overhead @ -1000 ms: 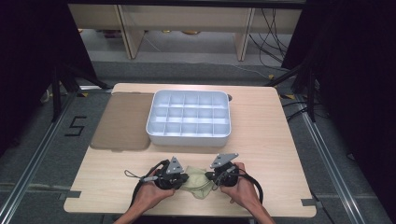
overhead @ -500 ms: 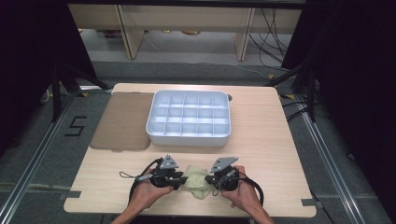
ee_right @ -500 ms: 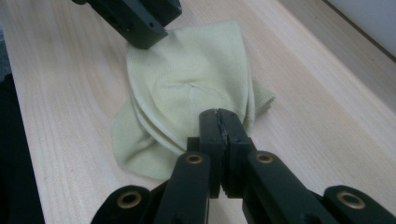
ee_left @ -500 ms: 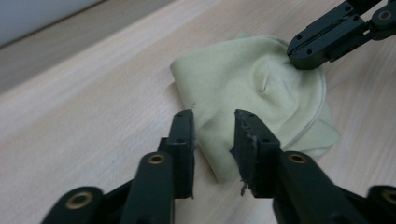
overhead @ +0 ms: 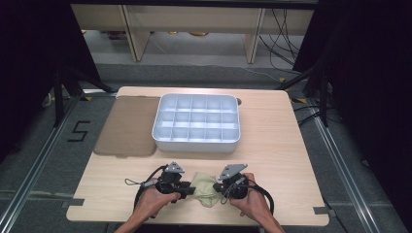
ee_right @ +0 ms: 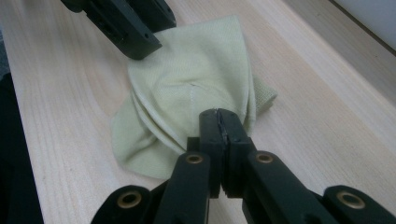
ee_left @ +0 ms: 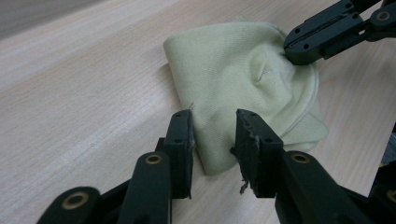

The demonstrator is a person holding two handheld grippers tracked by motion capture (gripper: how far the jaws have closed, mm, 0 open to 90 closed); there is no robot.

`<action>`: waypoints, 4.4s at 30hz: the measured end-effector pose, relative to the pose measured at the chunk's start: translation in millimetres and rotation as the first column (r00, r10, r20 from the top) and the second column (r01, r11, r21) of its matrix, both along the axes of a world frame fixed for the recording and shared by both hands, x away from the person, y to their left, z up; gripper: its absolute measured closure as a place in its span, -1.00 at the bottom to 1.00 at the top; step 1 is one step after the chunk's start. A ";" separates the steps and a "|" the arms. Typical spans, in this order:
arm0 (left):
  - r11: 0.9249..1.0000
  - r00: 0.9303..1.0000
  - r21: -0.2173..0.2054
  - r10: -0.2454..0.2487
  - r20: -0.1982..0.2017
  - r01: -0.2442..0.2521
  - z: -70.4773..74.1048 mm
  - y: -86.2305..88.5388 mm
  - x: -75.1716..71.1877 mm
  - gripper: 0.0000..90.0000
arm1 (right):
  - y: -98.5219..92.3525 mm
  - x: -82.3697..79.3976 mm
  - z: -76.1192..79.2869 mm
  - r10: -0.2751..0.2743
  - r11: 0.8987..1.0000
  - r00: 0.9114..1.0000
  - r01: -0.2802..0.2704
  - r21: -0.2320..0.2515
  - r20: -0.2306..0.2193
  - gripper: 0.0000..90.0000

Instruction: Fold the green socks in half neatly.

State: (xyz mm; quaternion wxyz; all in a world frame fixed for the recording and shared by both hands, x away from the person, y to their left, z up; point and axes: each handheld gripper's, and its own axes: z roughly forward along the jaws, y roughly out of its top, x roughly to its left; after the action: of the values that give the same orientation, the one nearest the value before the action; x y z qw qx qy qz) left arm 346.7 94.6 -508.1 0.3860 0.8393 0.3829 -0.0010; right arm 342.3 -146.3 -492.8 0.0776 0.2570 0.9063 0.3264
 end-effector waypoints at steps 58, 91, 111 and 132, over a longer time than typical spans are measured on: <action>0.991 0.980 0.099 -0.105 0.169 0.089 27.6 -7.6 -12.1 0.86 | 15.6 22.5 1.1 -0.052 0.996 0.997 0.048 0.080 0.051 0.99; 0.987 0.963 0.085 -0.152 0.224 0.136 38.5 -23.4 -26.7 0.85 | 0.9 4.6 -5.5 -0.045 0.996 0.999 0.046 0.079 -0.024 0.99; 0.954 0.935 0.147 -0.289 0.207 0.262 17.3 -57.2 -29.5 0.85 | -14.5 16.4 -1.1 -0.078 0.990 0.995 0.084 0.117 -0.057 0.97; 0.958 0.936 0.144 -0.277 0.218 0.250 10.5 -62.5 -30.7 0.80 | 3.0 19.4 8.0 0.017 0.991 0.999 -0.010 0.133 -0.048 0.97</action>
State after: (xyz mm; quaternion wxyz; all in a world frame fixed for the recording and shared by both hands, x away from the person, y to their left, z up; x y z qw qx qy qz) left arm 316.0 32.1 -497.6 0.3767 0.8978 0.2176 0.0689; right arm 361.7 -143.3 -484.8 0.0360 0.2635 0.8860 0.3799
